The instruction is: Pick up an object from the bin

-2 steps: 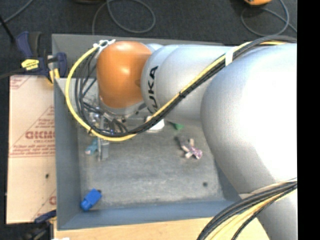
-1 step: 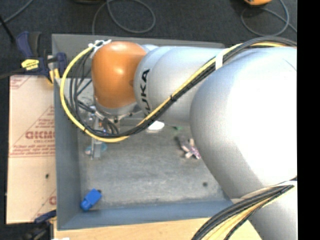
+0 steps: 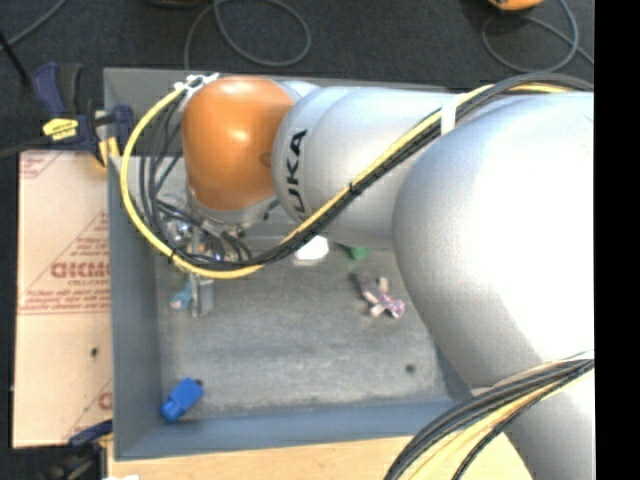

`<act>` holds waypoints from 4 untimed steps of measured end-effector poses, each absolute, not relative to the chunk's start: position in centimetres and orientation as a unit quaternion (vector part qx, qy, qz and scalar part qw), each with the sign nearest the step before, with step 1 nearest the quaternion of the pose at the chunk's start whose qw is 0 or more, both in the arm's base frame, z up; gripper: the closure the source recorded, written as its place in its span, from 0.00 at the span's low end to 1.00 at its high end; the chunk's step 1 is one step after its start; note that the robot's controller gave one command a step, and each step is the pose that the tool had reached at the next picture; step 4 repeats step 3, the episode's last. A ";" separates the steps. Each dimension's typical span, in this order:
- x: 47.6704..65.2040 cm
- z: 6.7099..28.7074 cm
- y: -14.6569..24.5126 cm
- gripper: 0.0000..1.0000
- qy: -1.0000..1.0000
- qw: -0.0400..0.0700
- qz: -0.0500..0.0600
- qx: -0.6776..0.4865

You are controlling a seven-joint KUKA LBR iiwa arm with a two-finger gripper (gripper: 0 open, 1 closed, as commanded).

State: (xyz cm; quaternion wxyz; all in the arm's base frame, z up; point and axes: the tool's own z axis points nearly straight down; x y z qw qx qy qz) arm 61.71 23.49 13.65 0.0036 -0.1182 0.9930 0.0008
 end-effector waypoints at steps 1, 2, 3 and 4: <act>61.6 8.8 23.3 0.00 0.986 0.004 0.002 -0.166; 62.0 7.2 23.3 1.00 0.963 0.007 0.001 -0.270; 62.0 7.2 23.3 1.00 0.963 0.007 0.001 -0.270; 62.0 7.2 23.3 1.00 0.963 0.007 0.001 -0.270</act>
Offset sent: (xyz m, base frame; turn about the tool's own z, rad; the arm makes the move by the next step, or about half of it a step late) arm 0.0013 -0.0015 -0.0665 -0.3135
